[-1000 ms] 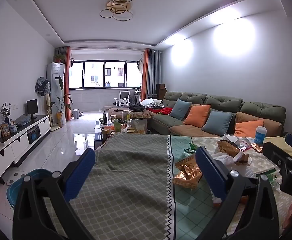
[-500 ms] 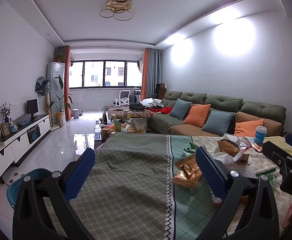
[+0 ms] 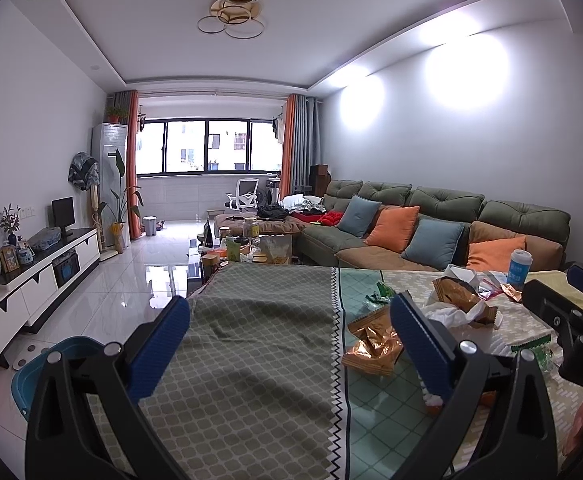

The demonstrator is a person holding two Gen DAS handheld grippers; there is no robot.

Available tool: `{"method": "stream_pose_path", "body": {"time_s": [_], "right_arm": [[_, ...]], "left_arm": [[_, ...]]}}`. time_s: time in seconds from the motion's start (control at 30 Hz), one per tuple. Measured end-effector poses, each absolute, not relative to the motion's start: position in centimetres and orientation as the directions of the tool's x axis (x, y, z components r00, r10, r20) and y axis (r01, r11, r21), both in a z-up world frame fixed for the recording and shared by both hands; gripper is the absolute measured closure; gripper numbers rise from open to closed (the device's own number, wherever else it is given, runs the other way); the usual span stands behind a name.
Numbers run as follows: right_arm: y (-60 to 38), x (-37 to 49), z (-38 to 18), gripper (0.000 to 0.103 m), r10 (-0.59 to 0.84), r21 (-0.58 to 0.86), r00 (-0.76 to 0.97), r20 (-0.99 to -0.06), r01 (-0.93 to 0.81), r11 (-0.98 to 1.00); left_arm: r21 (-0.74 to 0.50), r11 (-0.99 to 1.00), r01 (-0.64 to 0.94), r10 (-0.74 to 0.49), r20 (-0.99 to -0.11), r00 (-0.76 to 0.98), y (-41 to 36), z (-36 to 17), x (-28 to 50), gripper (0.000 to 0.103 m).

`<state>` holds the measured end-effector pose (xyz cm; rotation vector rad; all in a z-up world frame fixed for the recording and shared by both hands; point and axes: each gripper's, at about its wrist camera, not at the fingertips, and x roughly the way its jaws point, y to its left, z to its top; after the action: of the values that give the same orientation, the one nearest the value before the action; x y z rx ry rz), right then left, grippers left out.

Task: Collect trash

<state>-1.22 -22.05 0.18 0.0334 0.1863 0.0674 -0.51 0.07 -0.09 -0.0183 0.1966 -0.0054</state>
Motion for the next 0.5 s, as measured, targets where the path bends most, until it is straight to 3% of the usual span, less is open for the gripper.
{"method": "stream_pose_path", "body": {"time_s": [0.33,0.5], "right_arm": [[-22.2,0.1,0.2,0.004,0.076,0.044,0.976,-0.205,-0.069,0.997],[-23.3,1.8,-0.2,0.004,0.105,0.066,0.958,-0.266,-0.09,0.994]], "left_arm": [[-0.023,0.999,0.023,-0.028,-0.236,0.971,0.1,-0.7,0.6,0.003],[-0.03,0.996,0.086,-0.091,-0.291,0.953,-0.3,-1.4,1.7,0.003]]}}
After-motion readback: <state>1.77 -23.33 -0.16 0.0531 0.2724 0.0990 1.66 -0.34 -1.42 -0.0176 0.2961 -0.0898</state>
